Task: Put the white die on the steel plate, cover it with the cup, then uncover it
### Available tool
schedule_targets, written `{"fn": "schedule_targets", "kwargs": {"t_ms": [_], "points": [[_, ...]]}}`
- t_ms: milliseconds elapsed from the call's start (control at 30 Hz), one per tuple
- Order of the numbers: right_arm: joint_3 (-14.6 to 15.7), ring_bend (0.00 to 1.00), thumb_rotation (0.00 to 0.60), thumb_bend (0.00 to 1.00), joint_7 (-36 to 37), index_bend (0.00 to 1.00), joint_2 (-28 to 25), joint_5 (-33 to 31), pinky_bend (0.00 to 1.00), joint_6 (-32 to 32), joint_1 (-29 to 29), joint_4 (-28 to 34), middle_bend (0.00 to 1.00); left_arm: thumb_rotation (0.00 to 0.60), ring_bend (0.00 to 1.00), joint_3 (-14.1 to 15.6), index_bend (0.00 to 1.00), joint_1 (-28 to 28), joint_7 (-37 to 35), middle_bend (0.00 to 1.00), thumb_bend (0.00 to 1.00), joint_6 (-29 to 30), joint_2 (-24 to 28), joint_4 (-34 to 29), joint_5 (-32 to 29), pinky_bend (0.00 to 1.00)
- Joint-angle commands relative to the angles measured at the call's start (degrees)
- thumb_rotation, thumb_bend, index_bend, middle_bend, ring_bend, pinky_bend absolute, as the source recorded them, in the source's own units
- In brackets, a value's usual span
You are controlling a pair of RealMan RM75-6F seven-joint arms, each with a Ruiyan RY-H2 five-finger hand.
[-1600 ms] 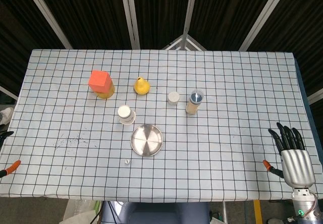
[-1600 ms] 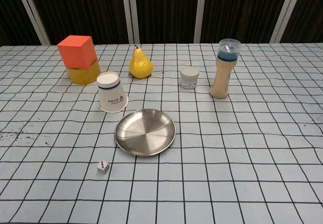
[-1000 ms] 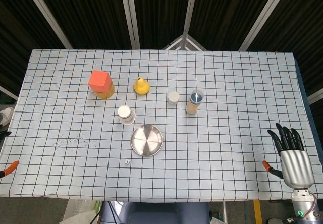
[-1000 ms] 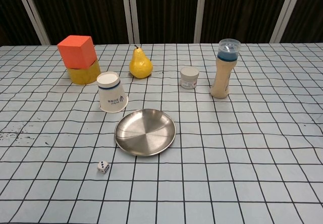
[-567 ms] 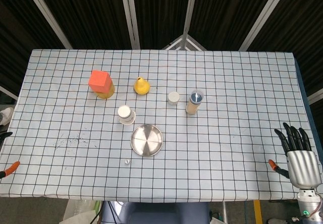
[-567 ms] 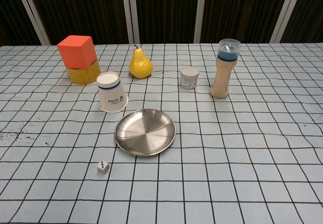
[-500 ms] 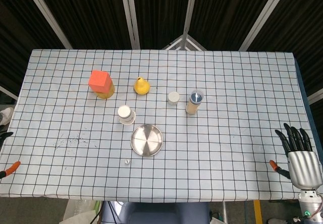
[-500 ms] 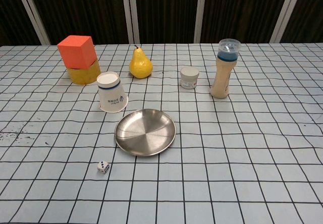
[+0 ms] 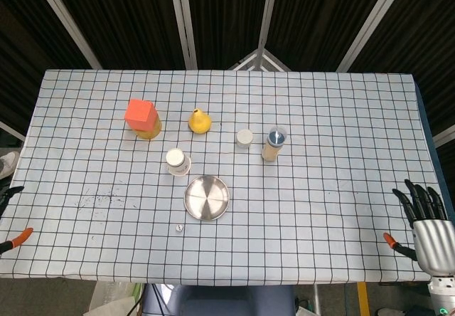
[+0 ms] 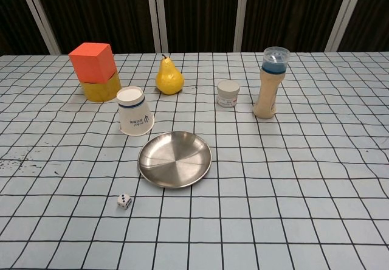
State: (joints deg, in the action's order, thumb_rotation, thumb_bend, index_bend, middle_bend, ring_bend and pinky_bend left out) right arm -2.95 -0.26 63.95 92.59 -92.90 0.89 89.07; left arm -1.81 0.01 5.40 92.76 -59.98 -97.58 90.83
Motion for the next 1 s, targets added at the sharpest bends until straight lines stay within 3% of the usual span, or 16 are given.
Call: {"fn": "schedule_targets", "kwargs": {"t_ms": [33, 267, 500, 533, 600, 700, 867, 1000], "points": [[-0.3, 0.05, 0.600, 0.17, 0.8, 0.16, 3.4, -0.4, 0.00, 1.3, 1.0, -3.1, 0.03, 0.600, 0.13, 0.6, 0.23, -1.1, -0.9, 0.18, 0.17, -1.5, 0.3, -0.1, 1.5, 0.17], [1.0, 0.05, 0.600, 0.17, 0.1, 0.16, 2.1, 0.1, 0.00, 2.1, 0.7, -0.7, 0.03, 0.600, 0.33, -0.6, 0.23, -7.3, 0.6, 0.36, 0.17, -11.1, 2.6, -3.0, 1.1, 0.40], [1.0, 0.05, 0.600, 0.17, -0.4, 0.16, 1.2, -0.4, 0.00, 2.9, 0.9, 0.8, 0.03, 0.600, 0.50, -1.4, 0.26, -14.8, 1.1, 0.59, 0.17, -24.4, 4.7, -8.6, -1.6, 0.55], [-0.5, 0.05, 0.600, 0.17, 1.5, 0.16, -2.6, -0.9, 0.00, -3.4, -2.1, 0.7, 0.03, 0.600, 0.54, -1.5, 0.27, -15.6, 1.0, 0.63, 0.17, -25.7, 4.8, -9.2, -1.9, 0.57], [0.7, 0.05, 0.600, 0.17, 0.8, 0.16, 0.8, -0.2, 0.00, 1.7, 0.3, -0.7, 0.03, 0.600, 0.59, -1.7, 0.29, -17.2, 1.3, 0.69, 0.17, -28.5, 4.9, -10.2, -2.7, 0.62], [0.4, 0.05, 0.600, 0.17, 0.7, 0.16, 2.1, -0.4, 0.00, 2.5, 1.0, -1.8, 0.03, 0.600, 0.66, -2.3, 0.31, -20.0, 2.0, 0.77, 0.17, -33.4, 4.4, -12.2, -5.2, 0.69], [1.0, 0.05, 0.600, 0.17, 0.0, 0.16, 1.8, 0.0, 0.00, 2.7, 0.8, -0.4, 0.03, 0.600, 0.73, -2.7, 0.33, -25.0, 2.8, 0.84, 0.12, -42.5, 2.7, -16.6, -10.6, 0.75], [1.1, 0.05, 0.600, 0.17, -0.5, 0.16, 1.3, -0.4, 0.00, 3.3, 0.9, 0.6, 0.03, 0.600, 0.73, -2.9, 0.35, -27.7, 8.4, 0.85, 0.10, -45.3, 1.3, -18.0, -15.3, 0.76]]}}
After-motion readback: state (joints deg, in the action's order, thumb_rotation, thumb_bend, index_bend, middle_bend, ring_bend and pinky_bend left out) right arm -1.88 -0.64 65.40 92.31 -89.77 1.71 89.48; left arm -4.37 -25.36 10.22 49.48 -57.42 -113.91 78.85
